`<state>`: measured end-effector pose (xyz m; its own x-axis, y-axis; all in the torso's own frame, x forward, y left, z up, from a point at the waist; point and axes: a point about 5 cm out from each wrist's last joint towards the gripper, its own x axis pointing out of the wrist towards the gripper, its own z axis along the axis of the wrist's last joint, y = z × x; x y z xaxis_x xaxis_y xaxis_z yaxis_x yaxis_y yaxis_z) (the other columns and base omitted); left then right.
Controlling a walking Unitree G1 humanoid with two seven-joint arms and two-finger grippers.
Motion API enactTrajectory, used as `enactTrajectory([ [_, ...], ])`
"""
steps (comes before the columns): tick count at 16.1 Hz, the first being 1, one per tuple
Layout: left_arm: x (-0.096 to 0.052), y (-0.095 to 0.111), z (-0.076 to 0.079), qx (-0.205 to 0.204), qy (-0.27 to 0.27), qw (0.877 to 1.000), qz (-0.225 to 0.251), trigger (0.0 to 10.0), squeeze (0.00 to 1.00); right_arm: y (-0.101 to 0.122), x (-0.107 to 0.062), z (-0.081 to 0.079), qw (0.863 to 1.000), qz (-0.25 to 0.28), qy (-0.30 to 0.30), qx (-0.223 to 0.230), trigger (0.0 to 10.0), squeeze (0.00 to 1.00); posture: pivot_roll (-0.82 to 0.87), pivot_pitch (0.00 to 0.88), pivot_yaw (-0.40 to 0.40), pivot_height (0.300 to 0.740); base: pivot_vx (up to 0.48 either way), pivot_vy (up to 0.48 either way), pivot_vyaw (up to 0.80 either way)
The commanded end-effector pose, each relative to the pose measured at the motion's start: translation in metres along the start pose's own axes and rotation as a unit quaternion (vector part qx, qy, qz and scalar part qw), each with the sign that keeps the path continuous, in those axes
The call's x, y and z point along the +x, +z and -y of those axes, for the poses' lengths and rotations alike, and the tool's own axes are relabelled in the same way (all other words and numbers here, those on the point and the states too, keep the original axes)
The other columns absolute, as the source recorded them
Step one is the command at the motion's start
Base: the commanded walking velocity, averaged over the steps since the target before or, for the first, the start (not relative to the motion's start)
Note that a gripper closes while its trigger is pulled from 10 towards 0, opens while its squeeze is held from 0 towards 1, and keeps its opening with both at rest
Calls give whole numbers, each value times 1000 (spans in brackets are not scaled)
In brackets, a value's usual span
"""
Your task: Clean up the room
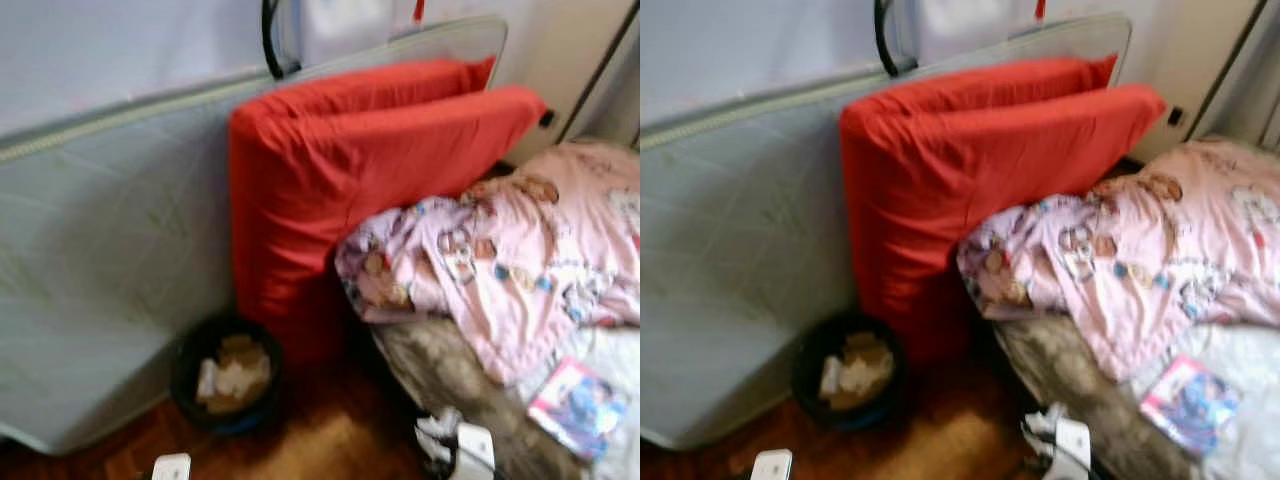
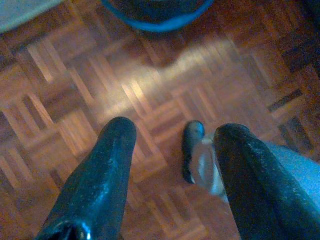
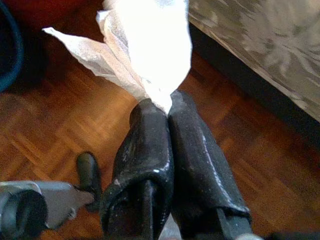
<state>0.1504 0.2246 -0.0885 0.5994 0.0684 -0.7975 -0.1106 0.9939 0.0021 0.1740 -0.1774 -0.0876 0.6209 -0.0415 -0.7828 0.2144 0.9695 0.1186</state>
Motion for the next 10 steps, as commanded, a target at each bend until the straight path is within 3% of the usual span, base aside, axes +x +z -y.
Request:
enactTrajectory([
  [1,1,0,4,5,-3,1000,-3,10000,0,-6,-3,10,1000,-9,-15,-2,10000,0,12,0,26,740,0,341,0],
  [10,2,3,7,3,-3,1000,-1,10000,0,-4,-2,8,1000,-7,-12,-5,10000,0,12,0,23,740,0,337,0],
])
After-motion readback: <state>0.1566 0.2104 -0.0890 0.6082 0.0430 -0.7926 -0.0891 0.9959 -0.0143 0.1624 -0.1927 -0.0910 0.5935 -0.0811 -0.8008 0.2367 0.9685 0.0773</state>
